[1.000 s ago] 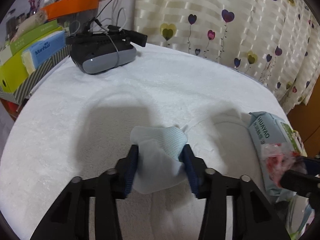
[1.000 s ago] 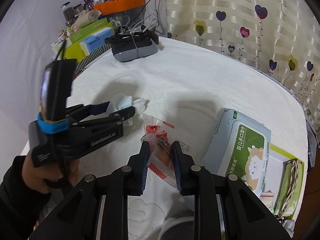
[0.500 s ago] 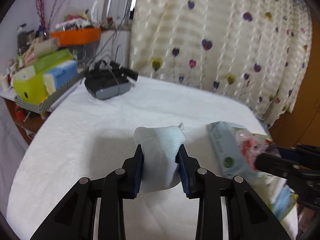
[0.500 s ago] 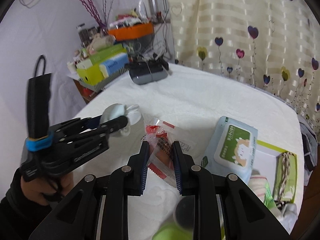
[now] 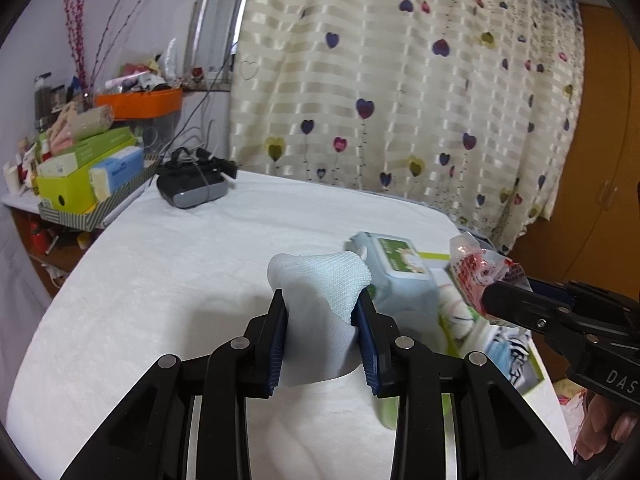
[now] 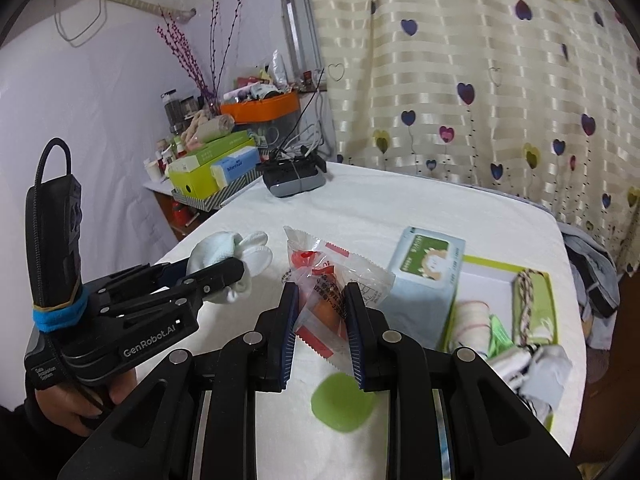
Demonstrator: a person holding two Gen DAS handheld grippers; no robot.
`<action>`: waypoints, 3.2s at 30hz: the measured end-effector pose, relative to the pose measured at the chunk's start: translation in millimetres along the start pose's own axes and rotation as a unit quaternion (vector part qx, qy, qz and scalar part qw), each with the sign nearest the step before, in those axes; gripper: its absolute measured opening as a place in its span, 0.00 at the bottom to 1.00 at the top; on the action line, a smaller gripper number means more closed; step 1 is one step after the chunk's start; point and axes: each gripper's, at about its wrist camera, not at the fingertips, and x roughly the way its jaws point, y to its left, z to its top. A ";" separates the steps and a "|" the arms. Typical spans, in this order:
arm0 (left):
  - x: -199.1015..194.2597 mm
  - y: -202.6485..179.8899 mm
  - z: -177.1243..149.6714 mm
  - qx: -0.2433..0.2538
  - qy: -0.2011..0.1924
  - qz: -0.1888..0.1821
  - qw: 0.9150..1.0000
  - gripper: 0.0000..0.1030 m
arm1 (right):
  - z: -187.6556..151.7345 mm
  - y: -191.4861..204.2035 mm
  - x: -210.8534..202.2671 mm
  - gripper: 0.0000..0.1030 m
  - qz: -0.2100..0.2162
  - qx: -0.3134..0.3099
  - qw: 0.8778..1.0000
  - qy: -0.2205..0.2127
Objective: Organize soft objects
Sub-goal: 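Carry the plastic bag and white cloth over the green box and lower them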
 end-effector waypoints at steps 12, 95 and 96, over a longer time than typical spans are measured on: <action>-14.9 -39.2 -7.9 0.019 -0.006 -0.032 0.999 0.30 | -15.9 -17.0 -33.8 0.23 -0.017 0.020 0.999 -0.024; 164.5 -212.8 -10.2 0.134 0.154 -0.116 0.972 0.36 | -100.7 -163.4 -0.1 0.39 -0.047 0.122 0.989 0.069; 163.0 -212.6 -9.3 0.133 0.153 -0.119 0.972 0.37 | -100.4 -162.7 -1.1 0.40 -0.049 0.120 0.989 0.069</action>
